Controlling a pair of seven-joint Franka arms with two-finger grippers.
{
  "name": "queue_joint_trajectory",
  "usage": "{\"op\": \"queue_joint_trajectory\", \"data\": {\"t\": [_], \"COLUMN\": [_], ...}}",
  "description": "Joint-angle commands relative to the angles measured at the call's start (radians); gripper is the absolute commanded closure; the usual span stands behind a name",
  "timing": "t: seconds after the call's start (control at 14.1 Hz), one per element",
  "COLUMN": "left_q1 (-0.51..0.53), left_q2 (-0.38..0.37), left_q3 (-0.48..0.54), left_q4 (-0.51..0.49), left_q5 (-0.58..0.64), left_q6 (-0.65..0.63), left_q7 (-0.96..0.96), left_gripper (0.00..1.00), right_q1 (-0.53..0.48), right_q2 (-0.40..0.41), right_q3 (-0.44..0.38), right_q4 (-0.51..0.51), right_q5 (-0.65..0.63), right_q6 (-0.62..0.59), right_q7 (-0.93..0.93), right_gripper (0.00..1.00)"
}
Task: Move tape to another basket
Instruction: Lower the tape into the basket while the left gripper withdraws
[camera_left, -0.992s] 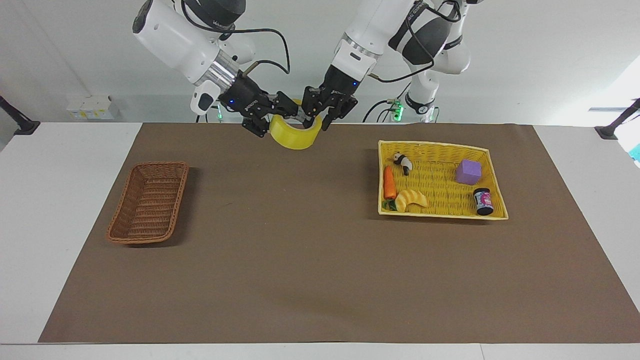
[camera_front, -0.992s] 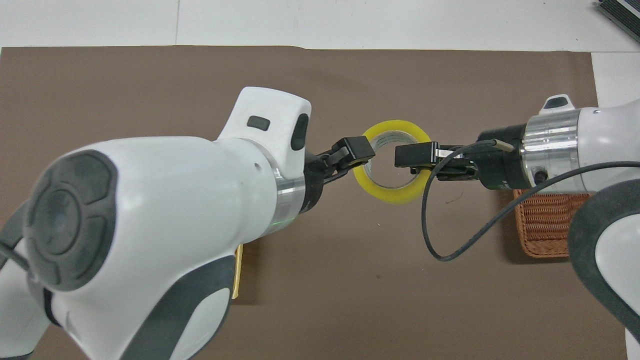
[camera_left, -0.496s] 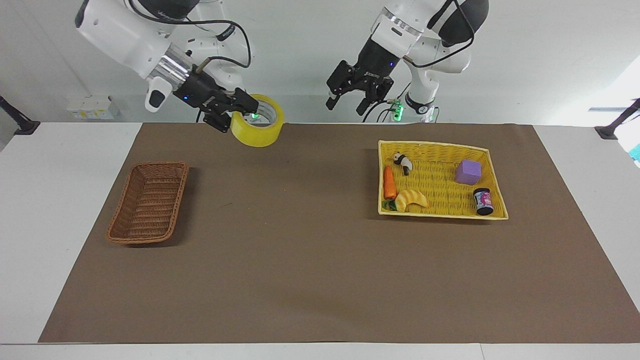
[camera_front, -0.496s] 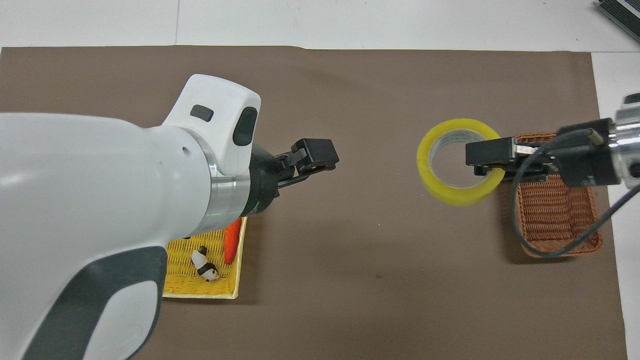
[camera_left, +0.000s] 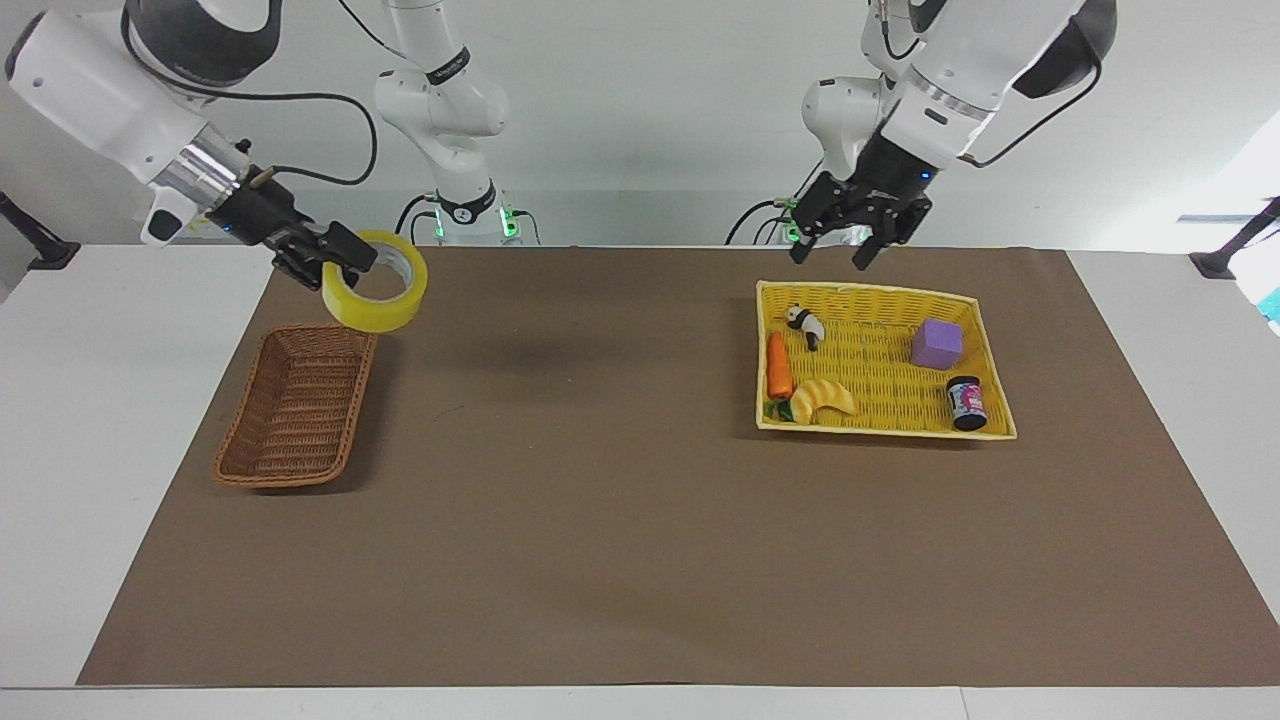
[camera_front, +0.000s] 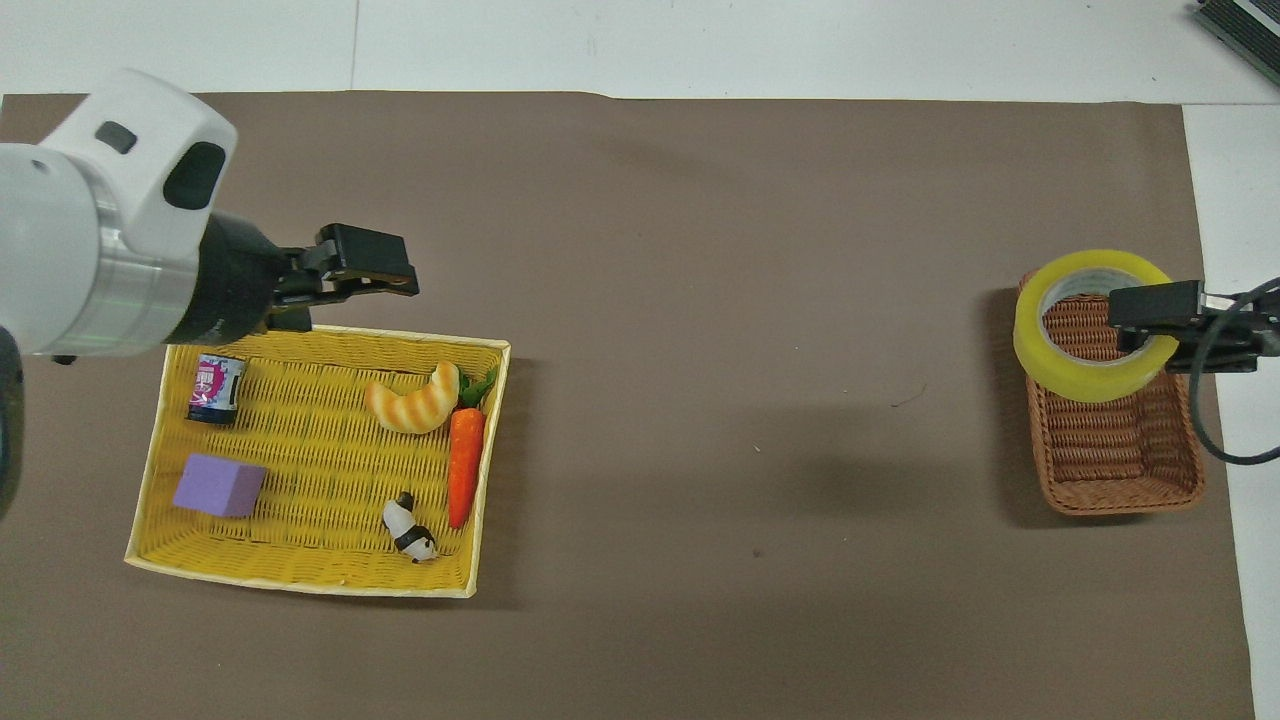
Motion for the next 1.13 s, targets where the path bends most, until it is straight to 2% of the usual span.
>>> {"op": "queue_joint_trajectory", "data": {"t": [0.0, 0.14, 0.35, 0.64, 0.92, 1.06], "left_q1": [0.071, 0.129, 0.202, 0.301, 0.304, 0.307], "left_q2": [-0.021, -0.018, -0.018, -0.015, -0.017, -0.015], "left_q3": [-0.011, -0.011, -0.009, -0.008, -0.006, -0.006], "left_q4": [-0.022, -0.021, -0.007, -0.005, -0.007, -0.005], "left_q5": [0.116, 0.15, 0.17, 0.184, 0.191, 0.191], "left_q6": [-0.022, -0.033, -0.139, -0.138, -0.145, -0.142], "left_q7": [0.079, 0.16, 0.33, 0.381, 0.442, 0.457], "left_gripper": [0.0, 0.0, 0.0, 0.0, 0.0, 0.0], "right_q1": [-0.062, -0.109, -0.16, -0.212, -0.215, -0.215], "right_q2": [0.076, 0.156, 0.236, 0.296, 0.304, 0.334], "right_q3": [0.011, 0.011, 0.011, 0.011, 0.011, 0.011], "right_q4": [-0.038, -0.04, -0.038, -0.037, -0.034, -0.026], "right_q5": [-0.011, -0.025, -0.089, -0.166, -0.221, -0.227], "right_q6": [0.052, 0.078, 0.093, 0.098, 0.113, 0.124], "right_q7": [-0.118, -0.241, -0.416, -0.598, -0.623, -0.648], "right_gripper": [1.0, 1.0, 1.0, 1.0, 1.0, 1.0]}}
